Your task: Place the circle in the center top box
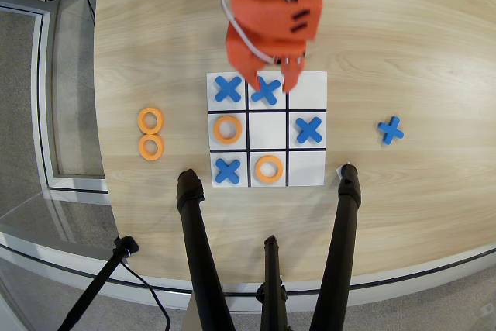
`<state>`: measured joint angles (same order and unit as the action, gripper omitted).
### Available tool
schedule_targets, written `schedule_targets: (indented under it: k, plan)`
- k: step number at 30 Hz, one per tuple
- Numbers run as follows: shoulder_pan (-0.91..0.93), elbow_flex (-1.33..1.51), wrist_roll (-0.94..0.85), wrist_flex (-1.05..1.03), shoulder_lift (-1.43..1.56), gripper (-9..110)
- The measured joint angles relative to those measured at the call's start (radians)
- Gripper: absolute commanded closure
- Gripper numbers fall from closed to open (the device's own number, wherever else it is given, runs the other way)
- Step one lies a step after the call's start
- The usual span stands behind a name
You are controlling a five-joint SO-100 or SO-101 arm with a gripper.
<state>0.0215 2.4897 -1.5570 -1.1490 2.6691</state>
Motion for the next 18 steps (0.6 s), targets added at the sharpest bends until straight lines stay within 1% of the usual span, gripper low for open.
schedule_targets:
  k: [4,8,12,17,18]
  plan:
    - [0.000,0.308,-0.041,0.003,0.333,88]
    - [0.000,0.511,-0.048,0.003,0.558,88]
    - [0.002,0.623,-0.048,0.005,0.655,88]
    - [0.003,0.657,-0.055,0.012,0.686,89]
    - [0.003,0.657,-0.057,0.011,0.689,92]
